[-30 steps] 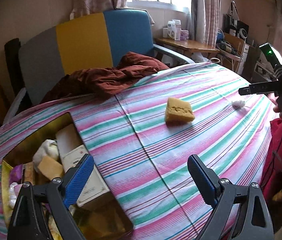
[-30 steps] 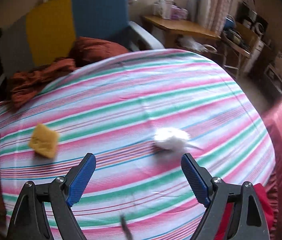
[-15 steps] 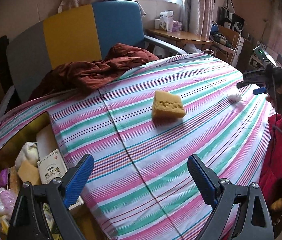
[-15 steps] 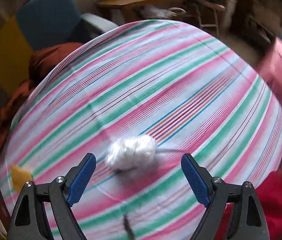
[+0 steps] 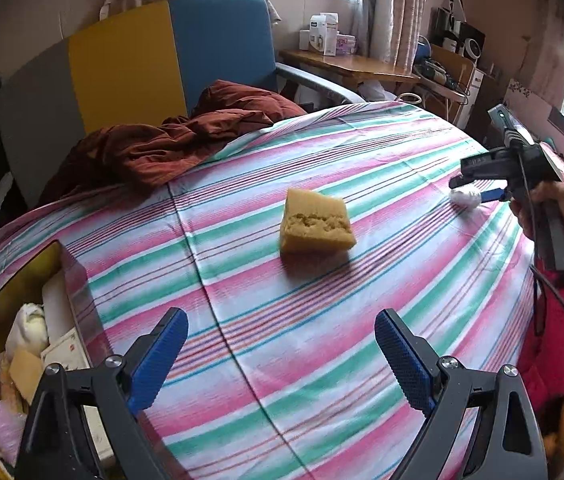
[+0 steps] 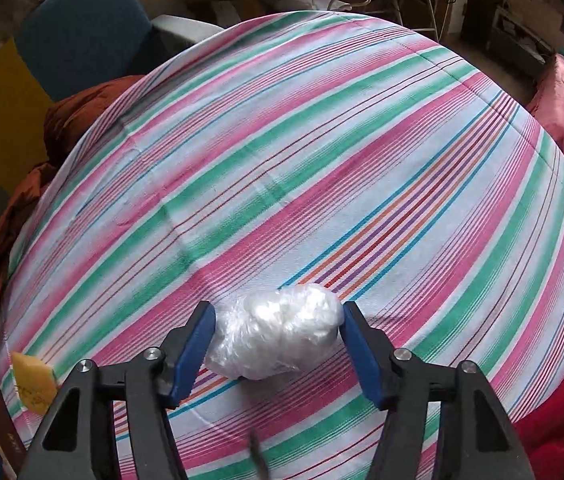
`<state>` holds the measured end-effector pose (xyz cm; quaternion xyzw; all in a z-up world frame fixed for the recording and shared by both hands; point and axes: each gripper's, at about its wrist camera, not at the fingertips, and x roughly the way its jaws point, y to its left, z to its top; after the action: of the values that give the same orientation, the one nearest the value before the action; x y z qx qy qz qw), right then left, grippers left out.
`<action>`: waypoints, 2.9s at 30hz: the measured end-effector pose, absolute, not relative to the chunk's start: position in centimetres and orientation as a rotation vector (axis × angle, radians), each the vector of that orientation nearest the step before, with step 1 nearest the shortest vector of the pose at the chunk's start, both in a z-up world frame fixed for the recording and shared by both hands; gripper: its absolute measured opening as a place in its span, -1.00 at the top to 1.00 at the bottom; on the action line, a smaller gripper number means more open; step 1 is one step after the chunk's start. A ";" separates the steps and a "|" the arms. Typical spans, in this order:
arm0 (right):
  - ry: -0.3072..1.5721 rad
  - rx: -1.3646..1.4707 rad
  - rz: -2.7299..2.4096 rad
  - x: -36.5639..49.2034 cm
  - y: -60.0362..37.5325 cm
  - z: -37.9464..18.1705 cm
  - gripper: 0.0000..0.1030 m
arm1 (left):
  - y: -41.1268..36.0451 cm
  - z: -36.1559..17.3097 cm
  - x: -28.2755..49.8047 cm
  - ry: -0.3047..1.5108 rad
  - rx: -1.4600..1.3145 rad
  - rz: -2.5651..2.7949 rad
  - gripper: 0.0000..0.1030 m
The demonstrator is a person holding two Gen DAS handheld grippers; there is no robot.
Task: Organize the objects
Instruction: 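Move both grippers back toward the yellow sponge on the sheet, then grasp yellow sponge with left gripper while right gripper holds white bag, then carry yellow sponge and white bag to the gold tray and release both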
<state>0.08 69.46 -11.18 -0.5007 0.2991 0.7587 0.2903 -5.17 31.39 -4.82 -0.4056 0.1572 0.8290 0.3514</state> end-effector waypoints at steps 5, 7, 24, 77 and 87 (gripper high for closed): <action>0.731 -1.358 2.049 -0.1 68.6 -11.1 0.06 | 32.9 -5.5 -7.1 0.377 -1.099 2.134 -0.85; 0.701 -1.366 2.063 -0.2 68.2 -10.9 0.08 | 33.5 -5.7 -7.8 0.375 -1.109 2.134 -0.84; 0.487 -1.396 2.279 -2.7 65.3 -9.2 0.10 | 42.7 -8.9 -11.0 0.587 -1.061 2.076 -0.85; 0.241 -1.569 2.446 -6.1 54.1 -8.3 0.10 | 24.6 -1.0 -4.2 0.293 -0.938 2.330 -0.23; 0.171 -1.571 2.619 -6.9 45.8 -5.2 0.10 | 20.5 -0.5 -3.8 0.228 -0.942 2.387 -0.23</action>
<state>-6.93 45.80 -5.20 -0.5131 0.0560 0.8555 0.0415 -3.78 20.48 -0.47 -0.3510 0.0849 0.8898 0.2788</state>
